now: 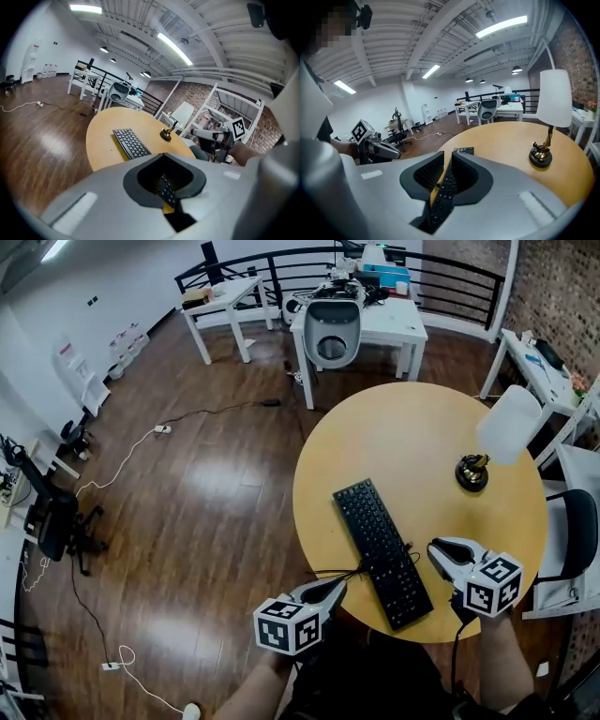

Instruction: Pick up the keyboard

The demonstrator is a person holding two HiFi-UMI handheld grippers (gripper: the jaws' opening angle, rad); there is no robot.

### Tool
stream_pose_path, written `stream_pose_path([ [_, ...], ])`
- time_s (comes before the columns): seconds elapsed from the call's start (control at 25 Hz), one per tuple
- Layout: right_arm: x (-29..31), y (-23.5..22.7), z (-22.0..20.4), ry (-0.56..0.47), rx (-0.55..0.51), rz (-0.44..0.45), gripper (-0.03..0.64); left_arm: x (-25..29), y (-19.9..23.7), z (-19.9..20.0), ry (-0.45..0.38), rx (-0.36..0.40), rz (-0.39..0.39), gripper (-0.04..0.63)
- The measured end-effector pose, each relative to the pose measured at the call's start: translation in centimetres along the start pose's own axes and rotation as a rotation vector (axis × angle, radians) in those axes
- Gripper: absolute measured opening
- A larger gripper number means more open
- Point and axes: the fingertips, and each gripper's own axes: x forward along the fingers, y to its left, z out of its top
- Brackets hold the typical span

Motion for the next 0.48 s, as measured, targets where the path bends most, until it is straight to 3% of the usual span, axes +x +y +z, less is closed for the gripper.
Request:
stream_pose_path([
  [0.2, 3.1, -1.9, -1.1, 0.093, 0.060, 0.050, 0.068, 2.2, 1.6, -2.1, 0.071, -0.110, -0.030, 0.157],
  [0.48, 6.6, -6.2, -3.8, 0.210, 0.105, 0.130, 0.087, 5.5, 1.7, -4.3, 0.145, -0.160, 0.044, 0.215],
])
